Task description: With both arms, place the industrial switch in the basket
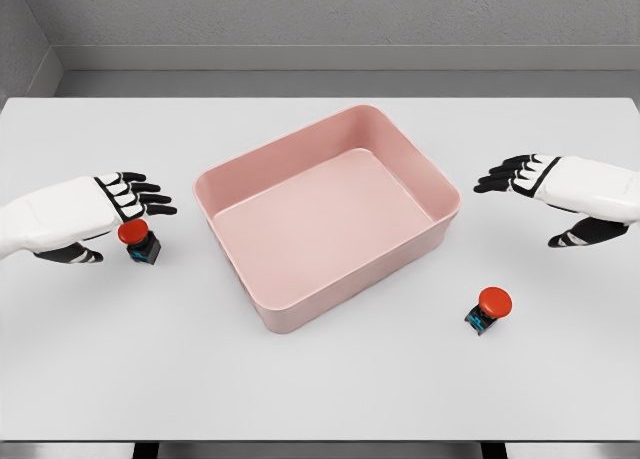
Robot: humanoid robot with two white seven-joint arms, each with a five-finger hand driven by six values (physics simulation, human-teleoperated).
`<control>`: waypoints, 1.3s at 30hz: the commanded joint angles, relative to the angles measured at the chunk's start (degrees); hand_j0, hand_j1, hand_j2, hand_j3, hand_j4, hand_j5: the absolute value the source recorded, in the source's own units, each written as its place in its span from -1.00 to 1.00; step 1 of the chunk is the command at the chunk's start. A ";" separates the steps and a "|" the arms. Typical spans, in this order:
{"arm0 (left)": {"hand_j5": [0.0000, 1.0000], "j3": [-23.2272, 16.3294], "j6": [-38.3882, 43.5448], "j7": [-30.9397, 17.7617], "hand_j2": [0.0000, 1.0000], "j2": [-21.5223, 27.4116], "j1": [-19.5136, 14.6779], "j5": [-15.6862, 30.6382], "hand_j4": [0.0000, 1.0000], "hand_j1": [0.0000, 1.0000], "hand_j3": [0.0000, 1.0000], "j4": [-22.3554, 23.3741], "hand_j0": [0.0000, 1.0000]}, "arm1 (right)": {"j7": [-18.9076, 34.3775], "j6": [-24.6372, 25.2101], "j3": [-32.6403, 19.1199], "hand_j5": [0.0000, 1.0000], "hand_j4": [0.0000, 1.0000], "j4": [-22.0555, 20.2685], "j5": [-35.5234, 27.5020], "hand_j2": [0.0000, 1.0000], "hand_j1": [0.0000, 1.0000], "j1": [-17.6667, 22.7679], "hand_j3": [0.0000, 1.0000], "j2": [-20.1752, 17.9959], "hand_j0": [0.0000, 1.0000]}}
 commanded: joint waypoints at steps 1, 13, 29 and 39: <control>1.00 0.02 0.07 0.03 1.00 0.07 0.00 0.32 1.00 1.00 1.00 0.09 1.00 | -0.04 0.11 -0.05 1.00 1.00 -0.03 -0.40 1.00 1.00 0.00 1.00 -0.07 1.00; 1.00 0.02 0.07 0.03 1.00 0.07 0.79 0.15 1.00 1.00 1.00 0.53 1.00 | -3.02 0.11 0.39 1.00 1.00 -0.03 -0.40 1.00 1.00 4.57 1.00 -0.51 1.00; 1.00 0.19 0.07 0.03 1.00 -6.43 -1.67 -11.63 1.00 1.00 1.00 5.54 1.00 | 2.43 0.11 0.22 1.00 1.00 -0.55 5.58 1.00 1.00 8.35 1.00 -0.25 1.00; 1.00 -0.07 0.07 0.03 1.00 -11.36 -2.64 -15.76 1.00 1.00 1.00 13.01 1.00 | 2.69 0.11 0.57 1.00 1.00 -1.78 5.67 1.00 1.00 8.17 1.00 2.39 1.00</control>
